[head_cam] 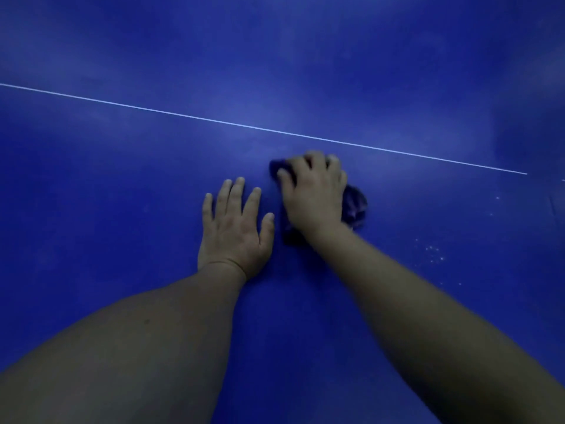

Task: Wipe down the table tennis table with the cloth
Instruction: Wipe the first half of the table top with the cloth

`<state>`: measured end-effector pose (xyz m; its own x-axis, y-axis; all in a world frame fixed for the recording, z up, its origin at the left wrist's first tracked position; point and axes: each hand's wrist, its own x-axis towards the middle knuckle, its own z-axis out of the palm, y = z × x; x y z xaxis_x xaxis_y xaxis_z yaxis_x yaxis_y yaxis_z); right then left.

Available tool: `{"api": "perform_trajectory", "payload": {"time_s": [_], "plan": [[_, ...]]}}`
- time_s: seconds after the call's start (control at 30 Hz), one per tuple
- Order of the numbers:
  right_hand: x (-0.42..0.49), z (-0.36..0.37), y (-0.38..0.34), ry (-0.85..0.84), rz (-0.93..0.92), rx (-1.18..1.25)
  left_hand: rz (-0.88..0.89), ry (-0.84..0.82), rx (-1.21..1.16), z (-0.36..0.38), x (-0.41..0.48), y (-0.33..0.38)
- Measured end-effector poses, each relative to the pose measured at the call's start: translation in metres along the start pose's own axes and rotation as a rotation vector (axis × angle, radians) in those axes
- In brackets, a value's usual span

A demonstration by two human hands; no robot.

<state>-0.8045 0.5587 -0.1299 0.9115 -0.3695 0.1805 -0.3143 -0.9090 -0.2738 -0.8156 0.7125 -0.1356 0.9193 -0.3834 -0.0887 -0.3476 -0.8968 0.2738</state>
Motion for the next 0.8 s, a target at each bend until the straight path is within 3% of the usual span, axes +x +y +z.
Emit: {"api": "perform_trajectory", "payload": {"time_s": [0.1, 0.23, 0.3, 0.4, 0.47, 0.53, 0.67, 0.73, 0.8], "plan": [[0.05, -0.002, 0.039, -0.01, 0.169, -0.085, 0.007, -0.015, 0.0, 0.0, 0.001, 0.0], [0.007, -0.022, 0.103, 0.13, 0.516, -0.077, 0.022, -0.04, 0.009, 0.001, 0.001, -0.001], [-0.017, -0.026, 0.114, 0.146, 0.607, -0.09, 0.024, -0.041, 0.008, 0.002, 0.0, -0.001], [0.02, -0.021, 0.107, 0.132, 0.706, -0.107, 0.03, -0.051, 0.012, 0.002, 0.001, -0.002], [0.051, -0.015, 0.09, 0.097, 0.641, -0.102, 0.037, -0.057, 0.016, 0.002, 0.001, -0.003], [0.056, -0.011, 0.067, 0.021, 0.448, -0.089, 0.07, -0.059, 0.024, 0.002, 0.0, -0.001], [-0.033, -0.02, 0.041, -0.049, 0.099, -0.013, 0.181, -0.05, 0.027, 0.001, -0.002, -0.001], [-0.077, -0.03, 0.053, -0.018, 0.074, 0.011, 0.227, -0.048, 0.023, 0.0, -0.003, -0.002], [-0.075, -0.036, 0.082, 0.021, 0.216, -0.031, 0.281, -0.038, 0.008, -0.001, -0.004, -0.002]]}}
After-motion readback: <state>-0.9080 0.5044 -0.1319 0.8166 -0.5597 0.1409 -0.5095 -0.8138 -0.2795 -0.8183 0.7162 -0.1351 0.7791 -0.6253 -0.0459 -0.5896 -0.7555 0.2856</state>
